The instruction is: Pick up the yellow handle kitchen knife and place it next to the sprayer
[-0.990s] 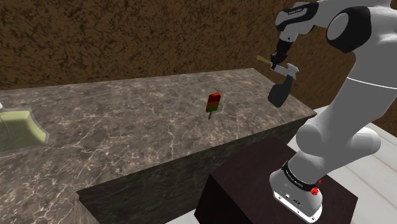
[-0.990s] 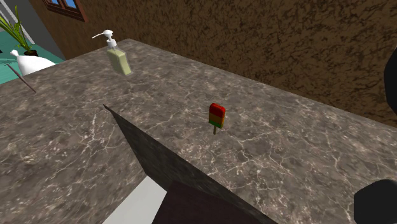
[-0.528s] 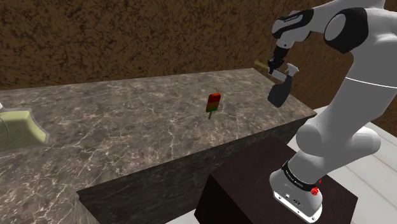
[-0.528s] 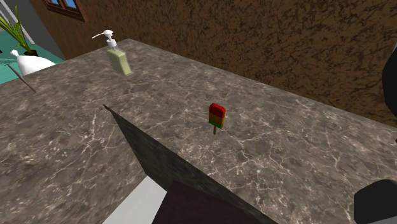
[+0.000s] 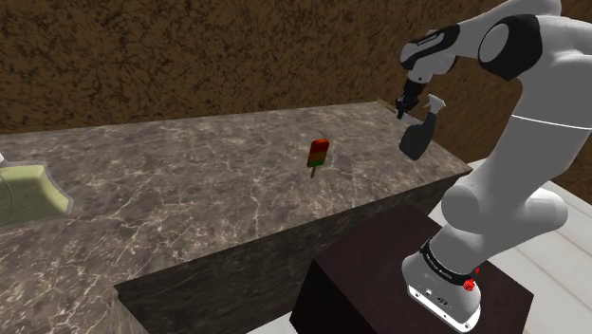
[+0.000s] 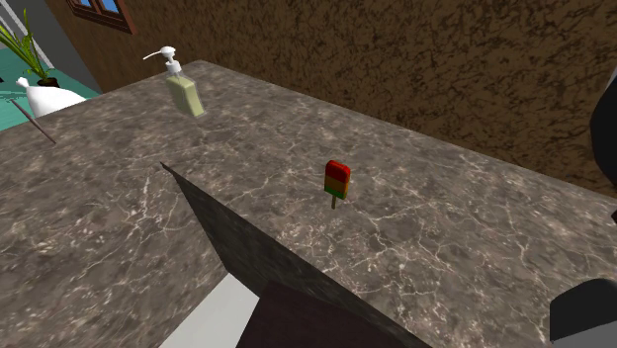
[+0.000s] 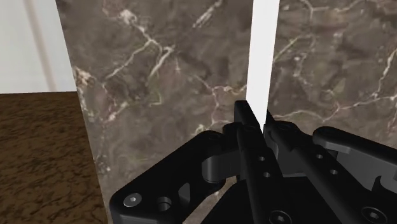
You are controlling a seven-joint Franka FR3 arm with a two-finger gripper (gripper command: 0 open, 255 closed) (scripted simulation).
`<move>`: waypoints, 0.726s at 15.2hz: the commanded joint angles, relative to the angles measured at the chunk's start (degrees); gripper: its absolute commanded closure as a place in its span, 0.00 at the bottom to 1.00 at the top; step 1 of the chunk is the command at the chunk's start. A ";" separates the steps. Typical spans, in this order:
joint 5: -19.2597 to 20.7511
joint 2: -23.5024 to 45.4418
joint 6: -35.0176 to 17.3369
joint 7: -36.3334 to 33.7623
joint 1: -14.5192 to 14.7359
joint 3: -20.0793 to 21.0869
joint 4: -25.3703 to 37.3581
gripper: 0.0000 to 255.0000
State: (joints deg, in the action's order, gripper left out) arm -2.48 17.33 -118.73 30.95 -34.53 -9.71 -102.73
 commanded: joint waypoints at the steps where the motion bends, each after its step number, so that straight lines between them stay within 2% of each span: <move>1: -0.13 0.62 -1.38 0.02 0.00 0.07 -0.75 1.00; 7: -0.55 2.56 -5.10 0.26 -0.11 0.23 -2.55 1.00; 11: -0.55 2.56 -5.10 0.26 -0.11 0.23 -2.55 1.00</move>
State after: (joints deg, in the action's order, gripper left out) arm -3.02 19.88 -123.78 31.21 -34.64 -9.49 -105.27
